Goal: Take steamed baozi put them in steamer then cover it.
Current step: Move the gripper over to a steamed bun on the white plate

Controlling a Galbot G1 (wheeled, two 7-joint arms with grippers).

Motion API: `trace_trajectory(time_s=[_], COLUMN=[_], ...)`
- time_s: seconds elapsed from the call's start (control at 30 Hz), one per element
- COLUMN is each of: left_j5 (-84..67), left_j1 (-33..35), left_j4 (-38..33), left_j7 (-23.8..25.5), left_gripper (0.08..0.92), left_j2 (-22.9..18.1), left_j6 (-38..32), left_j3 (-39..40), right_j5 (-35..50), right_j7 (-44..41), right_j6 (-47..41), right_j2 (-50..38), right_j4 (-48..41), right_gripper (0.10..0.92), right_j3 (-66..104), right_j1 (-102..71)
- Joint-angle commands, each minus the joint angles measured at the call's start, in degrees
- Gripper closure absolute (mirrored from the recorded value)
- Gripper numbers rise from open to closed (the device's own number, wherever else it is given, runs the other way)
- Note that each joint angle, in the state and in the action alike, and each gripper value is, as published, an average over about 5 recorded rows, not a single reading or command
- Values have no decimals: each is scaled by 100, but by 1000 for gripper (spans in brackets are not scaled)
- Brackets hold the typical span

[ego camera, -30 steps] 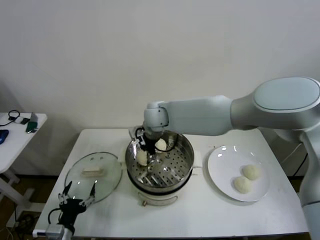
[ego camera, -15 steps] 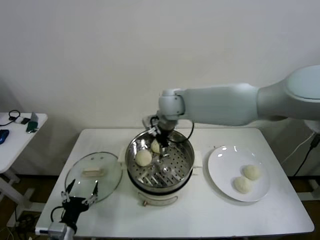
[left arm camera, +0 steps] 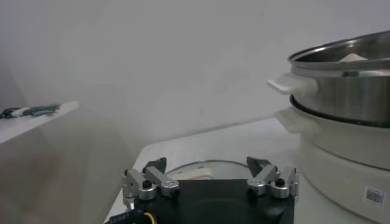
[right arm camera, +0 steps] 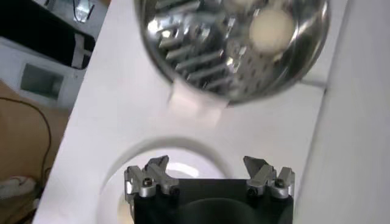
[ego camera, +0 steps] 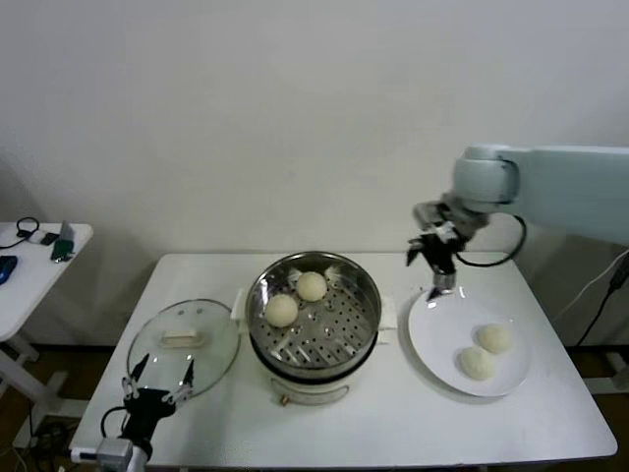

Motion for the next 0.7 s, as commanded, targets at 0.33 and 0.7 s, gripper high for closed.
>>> trace_trajectory(time_s=[0.33,0.7], left_j5=[75,132], left_j1=[37,30], left_j4=[-2,16], left_j7=[2,6], left_gripper=[177,177], left_j2=[-132,-192], left_j6=[3,2], left_j3=[-43,-33], right_j5=[-1898,-2169], right_j7=[190,255], right_j6=[-57,-66], right_j2=[-1524,-1349], right_j4=[-473,-1013], right_gripper=[203,203], right_j3=[1566,2322], right_j1=[-2766,-3751])
